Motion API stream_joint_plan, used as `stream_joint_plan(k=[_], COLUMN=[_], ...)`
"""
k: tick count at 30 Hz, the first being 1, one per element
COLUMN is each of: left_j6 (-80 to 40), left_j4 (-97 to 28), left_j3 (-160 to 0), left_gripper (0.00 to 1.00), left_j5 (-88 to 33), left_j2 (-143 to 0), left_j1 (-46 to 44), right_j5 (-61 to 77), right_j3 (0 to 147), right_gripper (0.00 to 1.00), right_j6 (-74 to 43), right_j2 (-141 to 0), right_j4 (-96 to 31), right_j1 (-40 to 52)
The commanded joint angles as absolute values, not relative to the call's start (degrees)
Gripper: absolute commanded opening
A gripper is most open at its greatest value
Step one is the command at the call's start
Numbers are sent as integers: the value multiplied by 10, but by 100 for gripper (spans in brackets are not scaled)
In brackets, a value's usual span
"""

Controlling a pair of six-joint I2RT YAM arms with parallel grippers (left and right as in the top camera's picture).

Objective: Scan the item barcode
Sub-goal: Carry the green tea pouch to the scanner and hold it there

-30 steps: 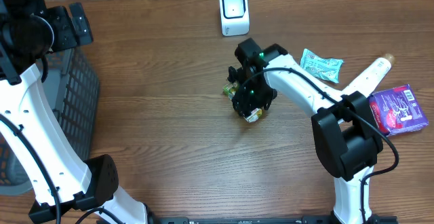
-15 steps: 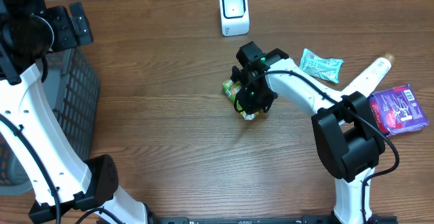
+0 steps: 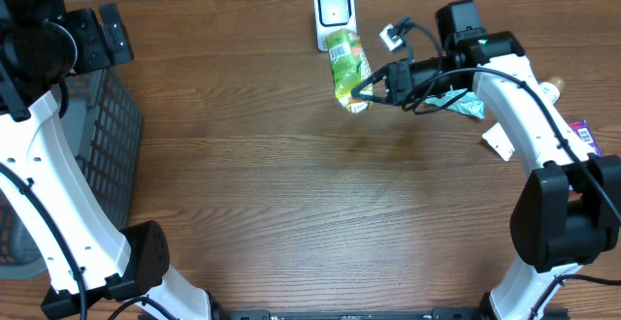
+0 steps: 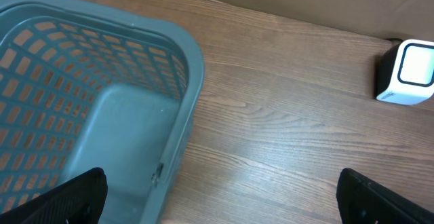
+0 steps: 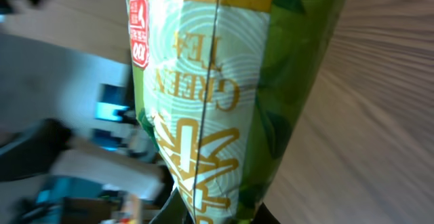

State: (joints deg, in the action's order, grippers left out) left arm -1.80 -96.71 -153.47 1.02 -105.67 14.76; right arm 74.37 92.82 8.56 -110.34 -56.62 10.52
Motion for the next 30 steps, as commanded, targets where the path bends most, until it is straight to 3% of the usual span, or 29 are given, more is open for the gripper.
stream_joint_plan(k=[1, 9, 15, 24, 30], left_j6=[-28, -28, -28, -28, -28], left_j4=[-968, -968, -968, -968, -968], left_j3=[-1538, -1538, -1538, -1538, -1538], left_gripper=[100, 100, 100, 100, 100], left_j5=[4, 4, 4, 4, 4], left_j2=[-1061, -1061, -1061, -1061, -1061], left_j1=[150, 150, 150, 150, 150], right_j5=[899, 887, 730, 157, -133], right_j3=[943, 947, 951, 1204, 1255], right_gripper=[10, 4, 4, 3, 4], right_j6=[59, -65, -153, -85, -18], right_j2=[-1086, -1083, -1058, -1054, -1061], right_j4=[-549, -435, -374, -615, -608], right_j1=[109, 109, 123, 240, 283])
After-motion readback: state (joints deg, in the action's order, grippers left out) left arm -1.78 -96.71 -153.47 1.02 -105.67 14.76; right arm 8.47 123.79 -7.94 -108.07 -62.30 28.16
